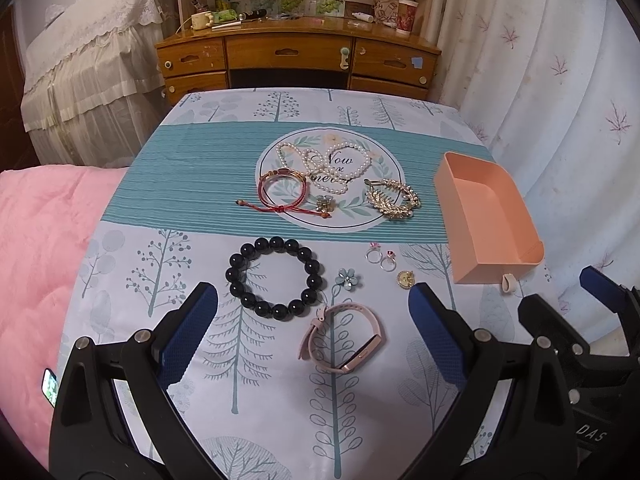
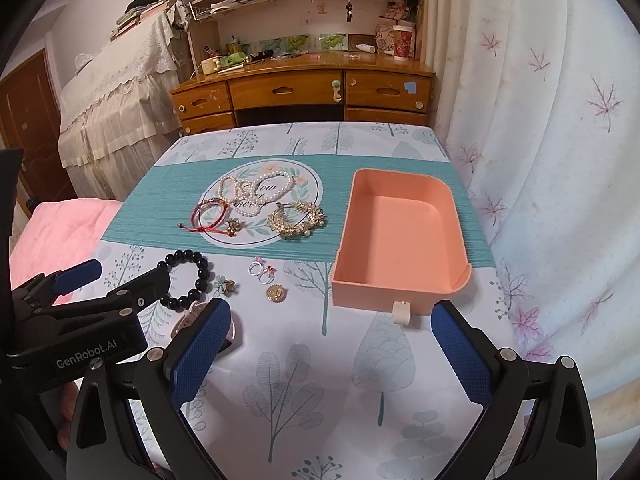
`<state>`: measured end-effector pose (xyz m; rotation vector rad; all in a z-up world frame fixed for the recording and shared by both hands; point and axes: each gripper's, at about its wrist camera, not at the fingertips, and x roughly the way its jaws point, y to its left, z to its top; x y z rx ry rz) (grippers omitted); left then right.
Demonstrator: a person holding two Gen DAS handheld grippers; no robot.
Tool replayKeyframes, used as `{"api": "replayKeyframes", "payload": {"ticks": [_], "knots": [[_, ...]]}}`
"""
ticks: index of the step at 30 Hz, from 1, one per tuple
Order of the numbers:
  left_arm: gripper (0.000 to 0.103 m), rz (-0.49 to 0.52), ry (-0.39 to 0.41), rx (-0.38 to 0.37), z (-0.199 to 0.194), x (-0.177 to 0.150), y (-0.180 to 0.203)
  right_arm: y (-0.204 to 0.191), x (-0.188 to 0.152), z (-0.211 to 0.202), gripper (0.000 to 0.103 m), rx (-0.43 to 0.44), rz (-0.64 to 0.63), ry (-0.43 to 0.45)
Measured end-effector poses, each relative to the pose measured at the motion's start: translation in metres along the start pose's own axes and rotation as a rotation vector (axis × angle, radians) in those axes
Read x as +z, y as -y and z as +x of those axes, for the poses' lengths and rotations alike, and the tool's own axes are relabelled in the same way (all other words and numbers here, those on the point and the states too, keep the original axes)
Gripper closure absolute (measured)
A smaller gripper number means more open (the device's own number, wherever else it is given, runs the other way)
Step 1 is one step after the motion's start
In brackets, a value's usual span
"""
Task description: Organize jewelry
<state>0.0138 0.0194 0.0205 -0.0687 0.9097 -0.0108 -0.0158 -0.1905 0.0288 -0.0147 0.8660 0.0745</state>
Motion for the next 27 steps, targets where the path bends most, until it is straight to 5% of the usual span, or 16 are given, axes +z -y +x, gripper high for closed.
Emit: {"api": "replayKeyframes", "payload": {"ticks": [7,16,20,27], "knots": [[0.007,0.013,0.012,0.010,-0.002,0.004,-0.002,-0.004,0.008,-0.005,0.001,-0.015,-0.037,0.000],[0.007,-0.005,0.022,0.023,-0.002,0.011,-0.019,-0.005,0.022,-0.007,0.003,0.117,-0.019,0.009],[0.007,-0.016,0.015,0.027,0.002,0.011,-0.027,-0.014,0.026,0.006,0.027,0.170,-0.008,-0.043],[0.007,-0.020,-0.014,0.037,0.016,0.009,-0.038,-0.040,0.024,0.031,0.030,0.226,-0.054,-0.109]]}}
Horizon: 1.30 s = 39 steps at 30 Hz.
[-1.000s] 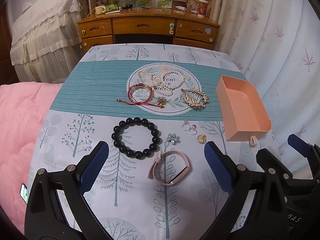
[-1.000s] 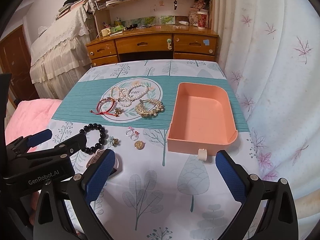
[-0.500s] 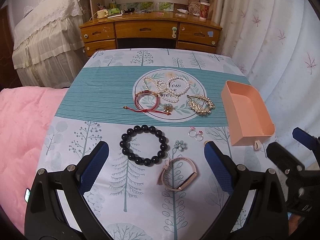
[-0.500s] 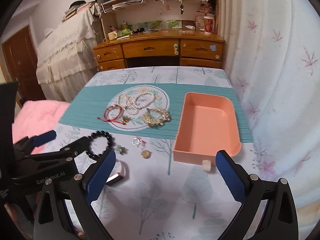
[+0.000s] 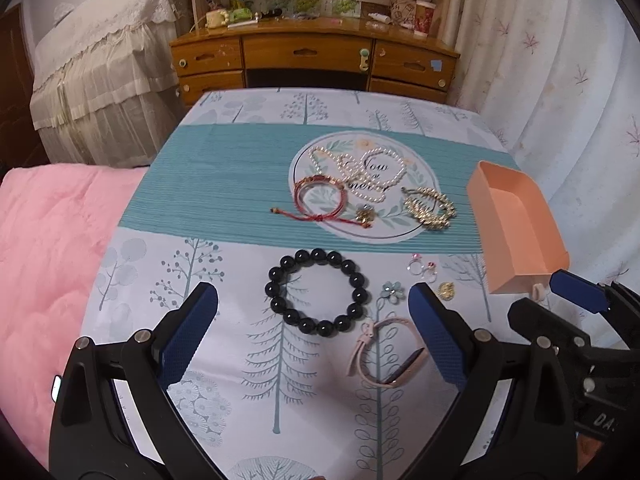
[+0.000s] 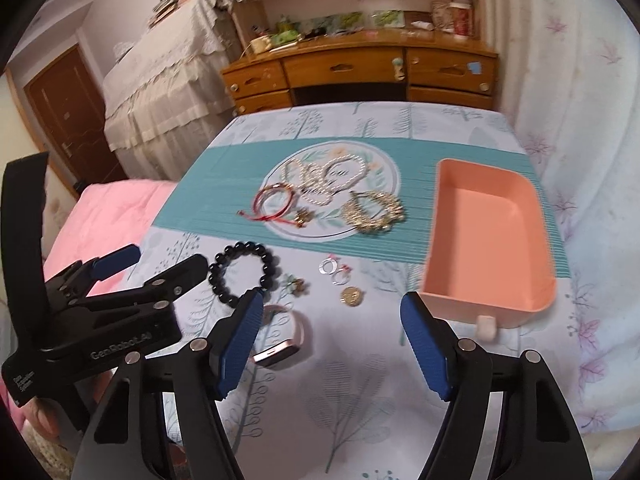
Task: Organize jewelry
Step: 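Grasp the black bead bracelet with left tool while right tool grasps pink watch band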
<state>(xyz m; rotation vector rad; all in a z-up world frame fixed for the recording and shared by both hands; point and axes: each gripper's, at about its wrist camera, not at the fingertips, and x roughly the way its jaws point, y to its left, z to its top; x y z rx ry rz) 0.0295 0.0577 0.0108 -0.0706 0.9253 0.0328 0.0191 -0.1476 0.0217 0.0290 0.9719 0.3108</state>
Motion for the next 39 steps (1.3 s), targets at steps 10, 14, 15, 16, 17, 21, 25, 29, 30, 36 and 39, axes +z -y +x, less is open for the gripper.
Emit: {"api": "replayKeyframes", "payload": {"ticks": [10,14,15,16,17,21,25,29,30,36,39], "knots": [[0.011,-0.103,-0.119,-0.002,0.044,-0.006,-0.041,-0.013,0.007,0.048,0.042,0.047,-0.003,-0.125],[0.016,-0.126,-0.139,0.028,0.058,-0.009,-0.058,-0.013,0.006,0.075,0.049,0.069,-0.001,-0.192],[0.017,-0.130,-0.146,0.038,0.062,-0.010,-0.062,-0.014,0.005,0.081,0.053,0.070,-0.007,-0.207],[0.018,-0.132,-0.151,0.039,0.064,-0.010,-0.065,-0.016,0.003,0.089,0.055,0.068,-0.018,-0.229],[0.019,-0.134,-0.157,0.038,0.068,-0.010,-0.068,-0.017,0.001,0.095,0.059,0.065,-0.026,-0.246],[0.021,-0.136,-0.188,0.027,0.082,-0.010,-0.071,-0.024,-0.005,0.120,0.066,0.068,-0.050,-0.302],[0.024,-0.106,-0.204,0.043,0.095,-0.007,-0.065,-0.029,-0.007,0.139,0.074,0.063,-0.069,-0.331],[0.034,-0.089,-0.238,0.043,0.111,-0.003,-0.061,-0.038,-0.006,0.146,0.084,0.040,-0.108,-0.321],[0.037,-0.086,-0.244,0.046,0.114,-0.003,-0.059,-0.040,-0.006,0.145,0.087,0.034,-0.115,-0.320],[0.044,-0.061,-0.244,0.055,0.127,0.004,-0.053,-0.045,-0.009,0.146,0.097,0.004,-0.146,-0.297],[0.072,-0.040,-0.219,0.045,0.128,0.008,-0.049,-0.040,-0.011,0.143,0.098,0.029,-0.119,-0.290]]}}
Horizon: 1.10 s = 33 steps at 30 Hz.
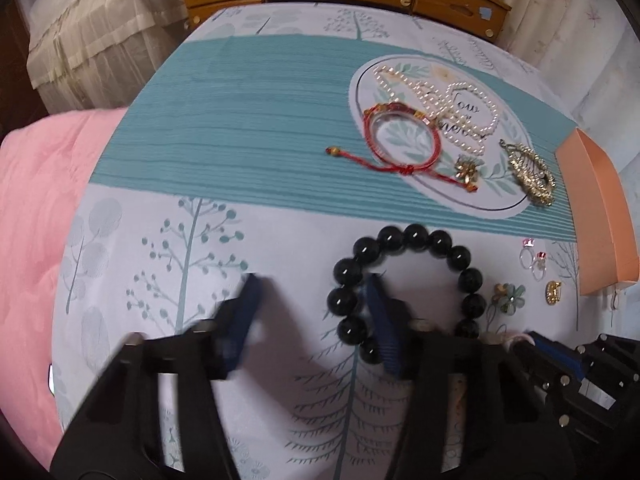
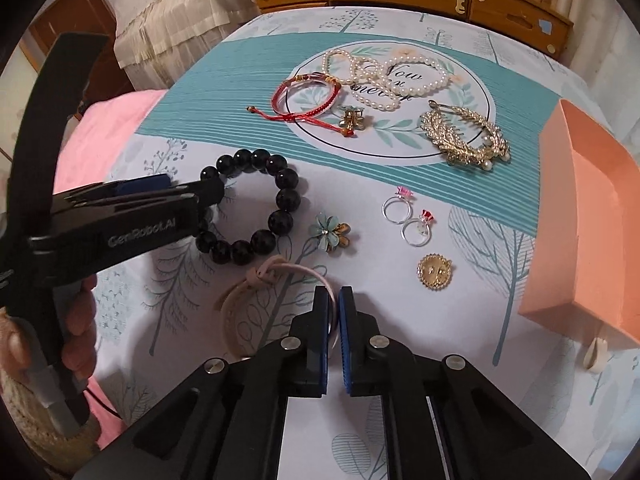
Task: Organize jewelry
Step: 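Grasp the black bead bracelet with left tool while right tool grasps pink watch band, then carry bracelet with left tool while right tool carries watch into tray, open both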
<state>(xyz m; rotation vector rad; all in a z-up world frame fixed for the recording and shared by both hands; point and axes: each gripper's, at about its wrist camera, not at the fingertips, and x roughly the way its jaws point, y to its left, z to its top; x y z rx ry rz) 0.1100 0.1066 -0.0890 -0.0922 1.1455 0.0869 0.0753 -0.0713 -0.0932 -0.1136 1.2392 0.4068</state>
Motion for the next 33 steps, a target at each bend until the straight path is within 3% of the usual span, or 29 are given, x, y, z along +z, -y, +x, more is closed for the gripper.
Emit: {"api": "replayKeyframes", "payload": {"ticks": [1,2,7,18,27,33], "knots": [[0.088,0.004,0.002,0.000,-0.001,0.000,0.001,0.002,-0.001,-0.002,0.098,0.011,0.011,0.006],[0.091,0.006,0.002,-0.002,-0.001,0.001,0.003,0.005,-0.002,-0.005,0.098,0.022,0.023,0.012],[0.091,-0.028,0.017,-0.053,-0.008,-0.003,0.002,0.017,-0.007,-0.022,0.098,0.033,0.058,0.069],[0.091,-0.011,0.164,-0.097,-0.072,-0.003,0.023,0.045,-0.015,-0.084,0.098,0.017,0.135,0.259],[0.091,0.094,0.290,-0.135,-0.132,0.006,0.074,0.106,-0.033,-0.129,0.098,-0.044,0.296,0.423],[0.091,0.191,0.351,-0.189,-0.166,0.021,0.129,0.160,-0.042,-0.153,0.098,-0.104,0.385,0.498]]}}
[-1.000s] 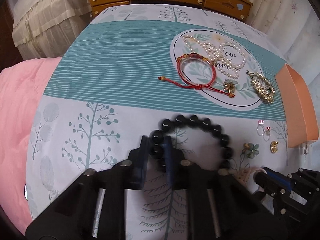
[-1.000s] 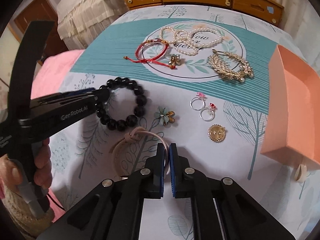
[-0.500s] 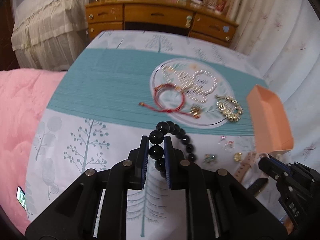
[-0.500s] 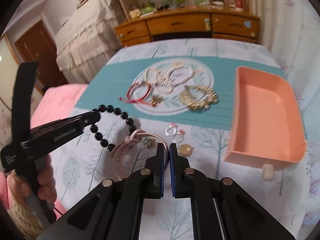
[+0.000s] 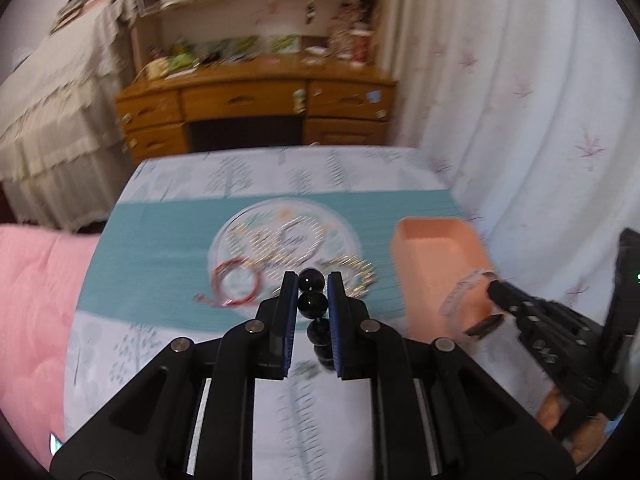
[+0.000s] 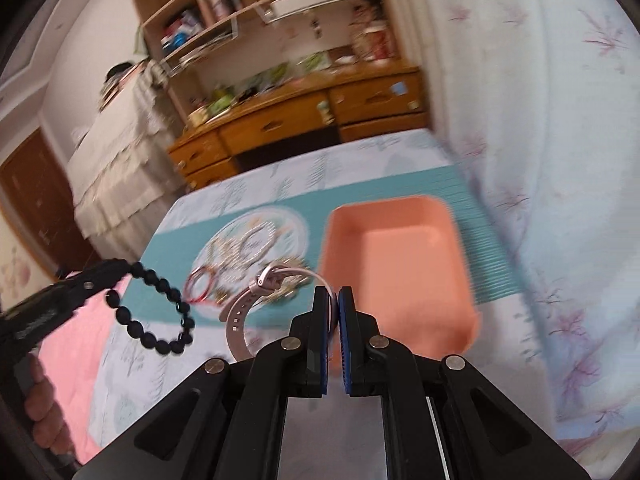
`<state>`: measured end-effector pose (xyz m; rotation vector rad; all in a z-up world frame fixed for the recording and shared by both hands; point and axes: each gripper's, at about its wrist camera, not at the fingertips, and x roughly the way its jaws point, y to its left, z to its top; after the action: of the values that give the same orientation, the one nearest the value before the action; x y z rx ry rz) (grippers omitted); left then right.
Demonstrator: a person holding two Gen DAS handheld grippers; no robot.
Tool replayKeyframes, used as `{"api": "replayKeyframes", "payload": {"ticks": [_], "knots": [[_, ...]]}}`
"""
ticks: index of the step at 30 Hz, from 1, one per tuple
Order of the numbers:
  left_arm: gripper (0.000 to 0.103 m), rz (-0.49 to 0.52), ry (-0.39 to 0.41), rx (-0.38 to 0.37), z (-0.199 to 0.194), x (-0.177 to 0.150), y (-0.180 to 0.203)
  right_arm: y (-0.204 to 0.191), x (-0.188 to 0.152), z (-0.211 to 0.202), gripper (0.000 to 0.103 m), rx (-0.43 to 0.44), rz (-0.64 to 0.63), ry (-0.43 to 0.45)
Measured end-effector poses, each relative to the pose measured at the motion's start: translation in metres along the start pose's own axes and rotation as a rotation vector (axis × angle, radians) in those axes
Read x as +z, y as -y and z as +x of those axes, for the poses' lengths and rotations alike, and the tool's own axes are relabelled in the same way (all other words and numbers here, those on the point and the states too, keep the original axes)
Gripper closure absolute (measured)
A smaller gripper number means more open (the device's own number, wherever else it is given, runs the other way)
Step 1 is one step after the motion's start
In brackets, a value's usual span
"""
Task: Organize jewelry
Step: 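Carry bracelet with left tool while right tool carries watch into tray, open both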
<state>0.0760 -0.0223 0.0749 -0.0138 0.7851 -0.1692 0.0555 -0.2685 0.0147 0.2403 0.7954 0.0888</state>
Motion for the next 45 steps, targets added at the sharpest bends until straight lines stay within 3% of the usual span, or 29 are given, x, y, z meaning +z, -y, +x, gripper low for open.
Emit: {"api": "replayKeyframes", "payload": {"ticks": [4,9,16,19,20,23,27,41,45], "knots": [[0.091,0.059,0.050,-0.043,-0.004,0.023,0.046,0.036,0.012,0.007,0.098,-0.037,0.043,-0.003],[0.091,0.113,0.052,-0.119,0.012,0.045,0.102,0.070,0.011,0.026,0.098,-0.064,0.073,-0.038],[0.091,0.141,-0.011,-0.164,0.062,0.054,0.155,0.069,-0.002,0.063,0.098,-0.051,0.022,-0.094],[0.091,0.135,-0.060,-0.172,0.091,0.052,0.163,0.065,-0.009,0.073,0.090,-0.037,-0.007,-0.129],[0.091,0.140,-0.074,-0.172,0.100,0.050,0.165,0.063,-0.011,0.077,0.084,-0.035,-0.010,-0.138],[0.091,0.154,-0.105,-0.159,0.124,0.043,0.170,0.062,-0.015,0.075,0.065,-0.046,-0.021,-0.123],[0.091,0.147,-0.142,-0.166,0.146,0.037,0.170,0.061,-0.020,0.058,0.056,-0.051,-0.018,-0.073],[0.088,0.149,-0.160,-0.177,0.145,0.037,0.163,0.059,-0.025,0.028,0.049,-0.069,-0.023,-0.002],[0.076,0.141,-0.135,-0.169,0.132,0.040,0.158,0.056,-0.027,0.024,0.048,-0.072,-0.029,-0.004]]}}
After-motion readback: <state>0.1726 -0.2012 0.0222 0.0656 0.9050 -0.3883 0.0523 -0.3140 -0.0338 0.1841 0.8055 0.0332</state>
